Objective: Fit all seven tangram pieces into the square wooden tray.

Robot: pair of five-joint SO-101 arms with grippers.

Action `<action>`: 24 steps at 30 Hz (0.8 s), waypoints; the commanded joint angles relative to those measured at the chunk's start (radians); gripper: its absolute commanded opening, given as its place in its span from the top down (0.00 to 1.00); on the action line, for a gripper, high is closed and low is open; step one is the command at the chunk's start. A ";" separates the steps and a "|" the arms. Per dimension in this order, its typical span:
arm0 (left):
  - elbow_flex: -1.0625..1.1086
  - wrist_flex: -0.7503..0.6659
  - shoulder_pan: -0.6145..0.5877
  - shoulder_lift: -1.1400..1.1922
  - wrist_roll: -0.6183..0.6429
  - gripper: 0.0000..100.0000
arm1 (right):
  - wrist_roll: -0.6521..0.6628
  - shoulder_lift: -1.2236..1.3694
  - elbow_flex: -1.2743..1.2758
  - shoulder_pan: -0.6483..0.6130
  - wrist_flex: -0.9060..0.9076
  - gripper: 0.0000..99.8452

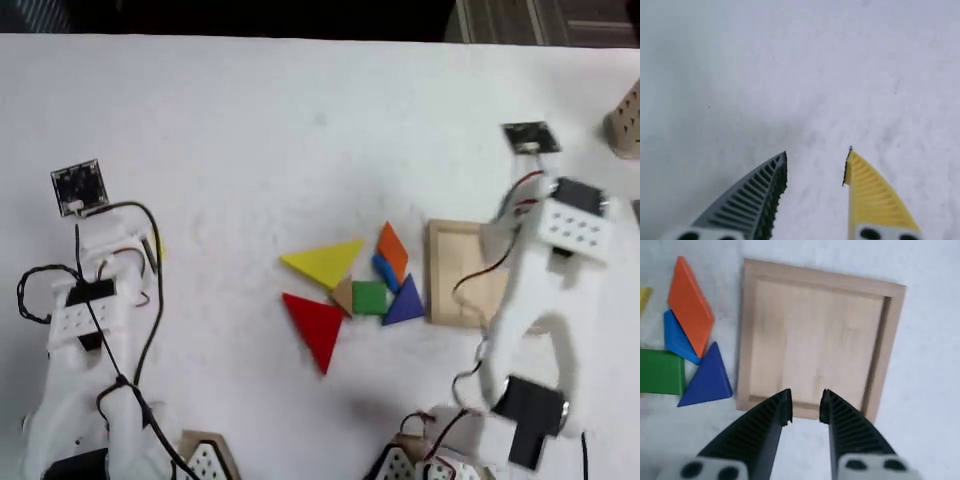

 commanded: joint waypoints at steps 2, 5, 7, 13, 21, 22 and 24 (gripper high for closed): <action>-0.009 -0.029 -0.005 -0.038 0.005 0.79 | -0.121 -0.087 0.153 -0.133 -0.166 0.88; -0.009 -0.029 -0.005 -0.038 0.005 0.79 | -0.153 -0.064 0.206 -0.170 -0.277 0.88; -0.009 -0.029 -0.005 -0.038 0.005 0.79 | -0.178 -0.039 0.210 -0.177 -0.321 0.89; -0.009 -0.029 -0.005 -0.038 0.005 0.79 | -0.195 0.079 0.210 -0.199 -0.406 0.89; -0.009 -0.029 -0.005 -0.038 0.005 0.79 | -0.187 0.251 0.207 -0.226 -0.512 0.89; -0.009 -0.029 -0.005 -0.038 0.005 0.79 | -0.187 0.254 0.207 -0.236 -0.513 0.89; -0.009 -0.029 -0.005 -0.038 0.005 0.79 | -0.187 0.259 0.207 -0.246 -0.509 0.89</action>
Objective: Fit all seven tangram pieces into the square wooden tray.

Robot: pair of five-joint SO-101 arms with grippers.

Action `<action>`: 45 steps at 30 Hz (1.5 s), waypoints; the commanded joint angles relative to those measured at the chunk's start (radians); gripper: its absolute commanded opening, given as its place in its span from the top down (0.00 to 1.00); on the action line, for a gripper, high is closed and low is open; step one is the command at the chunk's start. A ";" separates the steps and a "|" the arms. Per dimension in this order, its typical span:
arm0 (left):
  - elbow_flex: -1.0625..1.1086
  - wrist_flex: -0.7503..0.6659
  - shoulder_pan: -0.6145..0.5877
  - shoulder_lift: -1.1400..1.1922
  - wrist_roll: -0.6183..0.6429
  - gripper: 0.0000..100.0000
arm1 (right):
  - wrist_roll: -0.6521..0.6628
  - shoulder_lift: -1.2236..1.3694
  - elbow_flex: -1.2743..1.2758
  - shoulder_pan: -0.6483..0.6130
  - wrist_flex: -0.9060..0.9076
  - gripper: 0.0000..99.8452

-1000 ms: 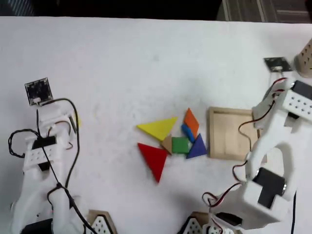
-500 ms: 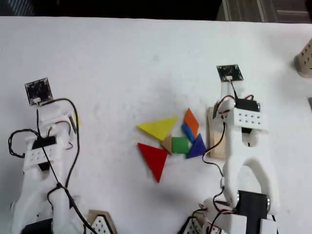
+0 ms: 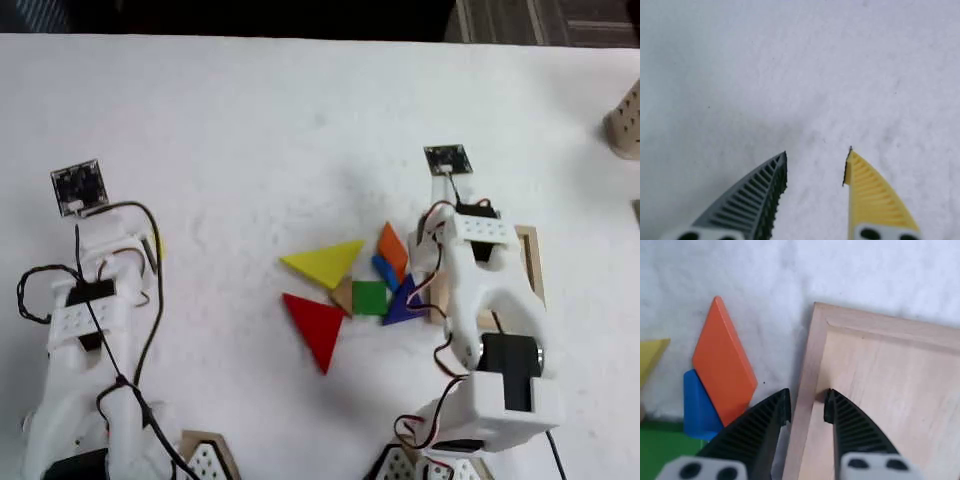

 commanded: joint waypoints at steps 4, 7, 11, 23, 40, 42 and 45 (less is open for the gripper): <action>-0.009 -0.029 -0.005 -0.038 0.005 0.79 | -0.002 0.001 -0.005 -0.021 -0.015 0.89; -0.009 -0.029 -0.005 -0.039 0.005 0.79 | 0.000 0.002 0.003 -0.005 -0.019 0.93; -0.009 -0.029 -0.005 -0.039 0.005 0.79 | 0.087 0.001 0.026 0.005 -0.035 0.98; -0.009 -0.029 -0.005 -0.039 0.005 0.79 | 0.089 -0.074 -0.114 0.093 0.104 0.98; -0.009 -0.029 -0.007 -0.039 0.005 0.79 | 0.031 -0.119 -0.425 -0.015 0.426 0.98; -0.009 -0.029 -0.008 -0.039 0.005 0.79 | -0.008 -0.119 -0.425 -0.048 0.426 0.98; -0.009 -0.029 -0.008 -0.041 0.005 0.79 | -0.041 -0.116 -0.425 -0.101 0.426 0.98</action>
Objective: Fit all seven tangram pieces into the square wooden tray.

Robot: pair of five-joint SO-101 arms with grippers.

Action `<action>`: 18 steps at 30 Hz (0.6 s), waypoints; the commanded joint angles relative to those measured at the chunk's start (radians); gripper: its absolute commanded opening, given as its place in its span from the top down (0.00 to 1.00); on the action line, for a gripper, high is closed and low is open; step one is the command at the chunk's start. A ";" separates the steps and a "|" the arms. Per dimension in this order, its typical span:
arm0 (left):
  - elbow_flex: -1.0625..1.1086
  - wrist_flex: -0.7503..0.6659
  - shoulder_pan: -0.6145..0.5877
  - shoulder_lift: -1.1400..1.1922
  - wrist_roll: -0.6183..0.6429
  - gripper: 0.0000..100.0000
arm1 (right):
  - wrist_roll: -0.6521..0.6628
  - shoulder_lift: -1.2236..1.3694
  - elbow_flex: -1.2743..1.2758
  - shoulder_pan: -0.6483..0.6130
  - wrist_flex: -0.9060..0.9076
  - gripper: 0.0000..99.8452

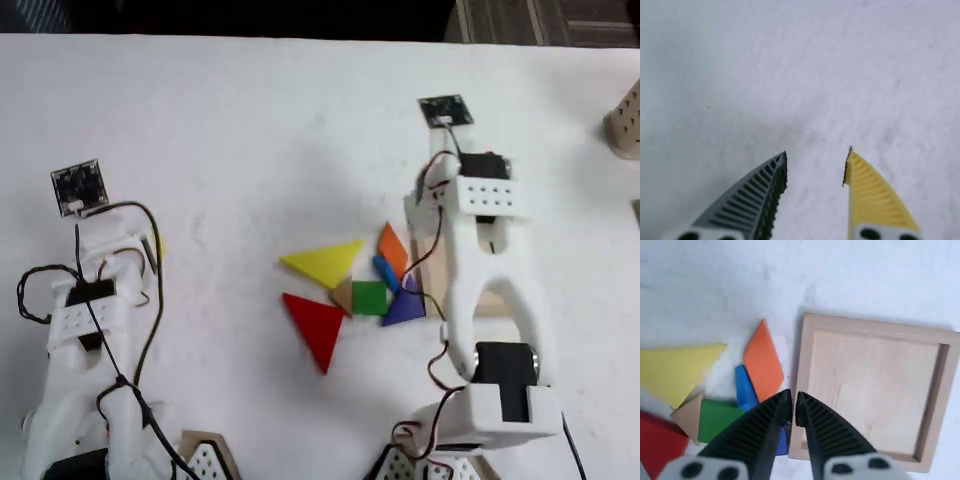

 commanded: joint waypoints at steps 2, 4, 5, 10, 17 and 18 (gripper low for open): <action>-0.009 -0.029 -0.008 -0.041 0.005 0.79 | -0.032 -0.064 -0.044 -0.084 0.008 0.98; -0.009 -0.029 -0.008 -0.041 0.005 0.79 | -0.032 -0.065 -0.051 -0.097 0.004 0.98; -0.009 -0.029 -0.008 -0.041 0.005 0.79 | -0.028 -0.067 -0.060 -0.097 0.005 0.98; -0.009 -0.029 -0.008 -0.041 0.005 0.79 | -0.023 -0.067 0.000 -0.079 0.008 0.90; -0.009 -0.029 -0.008 -0.041 0.005 0.79 | 0.084 -0.065 0.189 -0.039 -0.056 0.76; -0.009 -0.029 -0.008 -0.041 0.005 0.79 | 0.086 -0.065 0.224 -0.030 -0.094 0.76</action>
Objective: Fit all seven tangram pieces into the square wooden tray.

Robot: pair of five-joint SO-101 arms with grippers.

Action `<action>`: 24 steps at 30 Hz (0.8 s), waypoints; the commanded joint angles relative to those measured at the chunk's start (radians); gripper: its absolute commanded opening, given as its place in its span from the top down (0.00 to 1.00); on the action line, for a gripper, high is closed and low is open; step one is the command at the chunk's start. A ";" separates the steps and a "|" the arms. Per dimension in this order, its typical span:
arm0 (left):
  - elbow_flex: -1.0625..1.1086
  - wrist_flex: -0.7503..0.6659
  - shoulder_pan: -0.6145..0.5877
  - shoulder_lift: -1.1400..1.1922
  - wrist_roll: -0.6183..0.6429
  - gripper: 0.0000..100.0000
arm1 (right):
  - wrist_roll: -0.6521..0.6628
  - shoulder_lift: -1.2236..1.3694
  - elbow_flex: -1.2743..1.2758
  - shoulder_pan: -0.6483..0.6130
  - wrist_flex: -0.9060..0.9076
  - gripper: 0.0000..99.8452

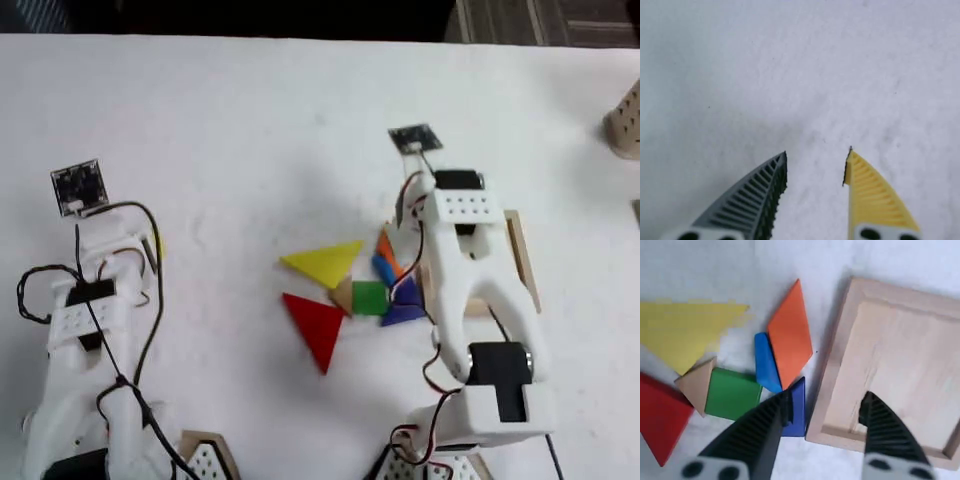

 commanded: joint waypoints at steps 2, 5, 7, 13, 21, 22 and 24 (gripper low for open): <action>-0.009 -0.029 -0.008 -0.041 0.005 0.79 | 0.029 -0.064 0.124 0.036 -0.166 0.76; -0.009 -0.029 -0.008 -0.041 0.005 0.79 | 0.029 -0.062 0.261 0.042 -0.318 0.76; -0.009 -0.029 -0.008 -0.041 0.005 0.79 | 0.029 -0.062 0.336 0.041 -0.407 0.79; -0.009 -0.029 -0.008 -0.041 0.005 0.79 | 0.038 -0.064 0.402 0.065 -0.519 0.94; -0.009 -0.029 -0.010 -0.042 0.005 0.79 | 0.129 -0.077 0.387 0.130 -0.516 0.98; -0.009 -0.029 -0.010 -0.042 0.005 0.79 | 0.129 -0.084 0.374 0.142 -0.513 0.98; -0.009 -0.029 -0.010 -0.042 0.005 0.79 | 0.129 -0.105 0.351 0.163 -0.499 0.98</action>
